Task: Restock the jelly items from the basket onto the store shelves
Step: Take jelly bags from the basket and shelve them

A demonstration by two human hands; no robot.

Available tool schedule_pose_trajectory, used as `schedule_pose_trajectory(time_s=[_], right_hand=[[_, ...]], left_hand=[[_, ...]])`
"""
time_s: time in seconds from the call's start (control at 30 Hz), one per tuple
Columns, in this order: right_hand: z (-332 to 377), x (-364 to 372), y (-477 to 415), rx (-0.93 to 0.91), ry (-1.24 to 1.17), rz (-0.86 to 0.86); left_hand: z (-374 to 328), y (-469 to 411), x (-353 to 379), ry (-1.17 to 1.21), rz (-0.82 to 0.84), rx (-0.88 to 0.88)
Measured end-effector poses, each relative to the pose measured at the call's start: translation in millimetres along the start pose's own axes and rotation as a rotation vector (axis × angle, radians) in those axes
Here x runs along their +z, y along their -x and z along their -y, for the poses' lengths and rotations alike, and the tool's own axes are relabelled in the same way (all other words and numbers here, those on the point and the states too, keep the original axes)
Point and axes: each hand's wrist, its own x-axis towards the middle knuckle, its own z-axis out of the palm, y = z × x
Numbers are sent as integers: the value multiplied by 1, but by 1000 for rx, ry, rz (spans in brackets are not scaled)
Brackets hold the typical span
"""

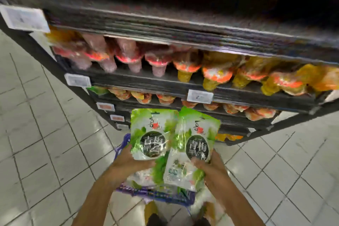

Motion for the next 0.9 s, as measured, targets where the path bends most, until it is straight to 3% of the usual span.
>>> schedule_pose_trajectory(time_s=[0.13,0.27,0.4,0.53,0.9], right_hand=[[93,14,56,-201,-80,40],[175,30,103,-359,-140,-44],[244,38,145,-524,-83,-87],[297,38,186,-618,-119,-41],[404,14,260,-979,-69,-170]], left_hand=[[-101,61,-2,-54,18,184],[-182,106,4,-47,-45,385],[-249,141,15,-79,14,549],[-299,167,28,-46,23,662],[-421,206,73,-20,97,950]])
